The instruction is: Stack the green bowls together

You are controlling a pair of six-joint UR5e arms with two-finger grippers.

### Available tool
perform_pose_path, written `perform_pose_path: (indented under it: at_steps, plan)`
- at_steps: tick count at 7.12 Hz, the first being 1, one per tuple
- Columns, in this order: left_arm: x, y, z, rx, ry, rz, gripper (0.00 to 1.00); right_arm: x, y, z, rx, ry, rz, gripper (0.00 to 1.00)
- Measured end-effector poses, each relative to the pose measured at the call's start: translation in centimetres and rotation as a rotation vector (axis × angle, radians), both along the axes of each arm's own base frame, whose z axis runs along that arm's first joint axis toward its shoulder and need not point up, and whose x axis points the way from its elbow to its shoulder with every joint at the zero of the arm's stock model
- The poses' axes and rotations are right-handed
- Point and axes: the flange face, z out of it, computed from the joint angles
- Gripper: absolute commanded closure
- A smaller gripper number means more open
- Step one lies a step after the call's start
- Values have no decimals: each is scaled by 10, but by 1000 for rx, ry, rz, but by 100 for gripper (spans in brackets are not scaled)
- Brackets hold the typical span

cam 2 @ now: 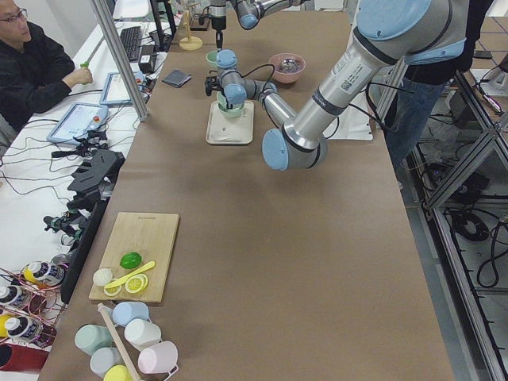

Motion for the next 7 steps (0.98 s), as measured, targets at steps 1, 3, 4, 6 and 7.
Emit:
perform_pose_path:
  at_steps: [1, 3, 4, 6, 7]
  plan:
    - [1, 1, 0, 1, 0, 1, 55, 0, 0, -1, 1, 0, 0, 100]
    - [3, 3, -1, 7, 8, 0, 2, 0, 0, -1, 2, -1, 0, 100]
    - [5, 5, -3, 16, 19, -10, 2, -1, 0, -2, 3, -2, -1, 100]
    - [0, 7, -8, 37, 42, -28, 3, -3, -2, -10, 12, -7, -1, 100]
    - [-19, -2, -13, 29, 48, -33, 2, -6, -3, -20, 12, -15, 2, 100]
